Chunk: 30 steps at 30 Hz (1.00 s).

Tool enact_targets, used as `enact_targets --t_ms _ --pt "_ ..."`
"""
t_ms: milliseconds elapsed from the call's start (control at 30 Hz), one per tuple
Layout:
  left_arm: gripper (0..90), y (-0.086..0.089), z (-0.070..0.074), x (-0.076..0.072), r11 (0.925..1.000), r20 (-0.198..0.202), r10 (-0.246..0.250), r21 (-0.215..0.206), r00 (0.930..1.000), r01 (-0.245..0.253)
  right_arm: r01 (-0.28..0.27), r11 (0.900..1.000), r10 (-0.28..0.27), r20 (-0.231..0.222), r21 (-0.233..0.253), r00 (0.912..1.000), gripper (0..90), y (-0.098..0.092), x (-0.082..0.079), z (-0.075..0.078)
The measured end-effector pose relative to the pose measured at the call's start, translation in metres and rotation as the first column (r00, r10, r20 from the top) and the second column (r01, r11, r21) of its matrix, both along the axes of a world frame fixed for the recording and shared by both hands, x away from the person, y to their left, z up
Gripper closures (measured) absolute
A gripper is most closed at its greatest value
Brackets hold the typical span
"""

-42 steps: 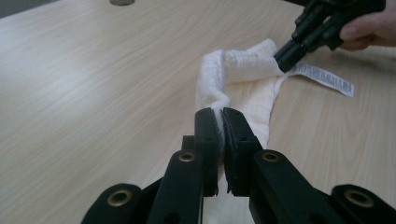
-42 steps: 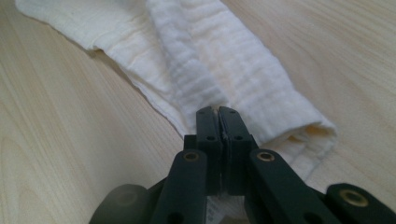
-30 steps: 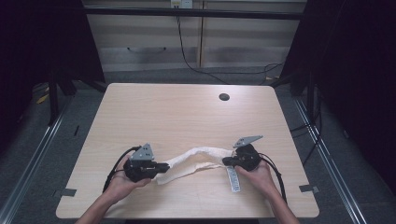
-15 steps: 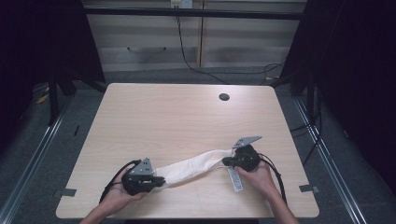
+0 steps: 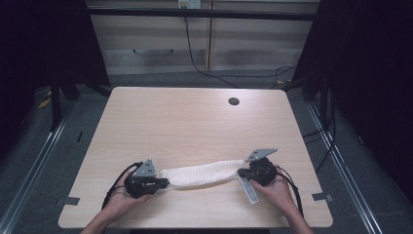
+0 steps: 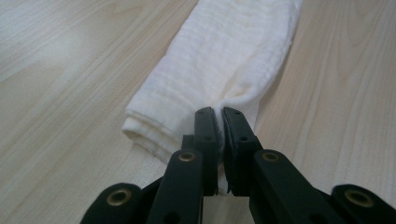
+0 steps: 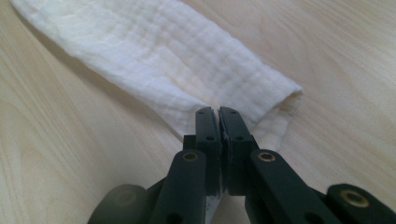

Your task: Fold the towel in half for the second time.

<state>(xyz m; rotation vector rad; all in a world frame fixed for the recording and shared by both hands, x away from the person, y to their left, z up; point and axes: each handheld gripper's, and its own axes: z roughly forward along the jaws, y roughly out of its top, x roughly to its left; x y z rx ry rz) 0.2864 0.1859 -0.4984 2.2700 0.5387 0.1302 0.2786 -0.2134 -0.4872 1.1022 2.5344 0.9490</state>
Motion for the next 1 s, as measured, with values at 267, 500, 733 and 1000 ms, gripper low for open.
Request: enact_targets --t_ms 267,500,733,1000 --pt "85.1 0.003 -0.001 0.005 0.9998 0.001 0.02 -0.005 0.9998 -0.02 0.006 1.0 -0.006 0.001 0.026 1.0 87.5 0.0 -0.004 -0.004" --pt "85.2 0.01 -0.003 0.022 0.9963 -0.02 0.08 -0.03 0.9966 -0.08 0.022 0.997 -0.022 0.001 0.071 0.9998 87.5 0.001 0.009 -0.007" --pt "85.1 0.013 -0.004 0.03 0.9929 -0.016 0.114 -0.032 0.9934 -0.114 0.04 0.995 -0.042 0.023 0.09 0.9988 87.6 0.003 0.02 -0.01" --pt "75.8 0.016 0.001 0.031 0.9888 -0.03 0.142 -0.042 0.9894 -0.143 0.065 0.994 -0.068 0.032 0.087 0.9972 81.3 0.006 0.023 -0.01"
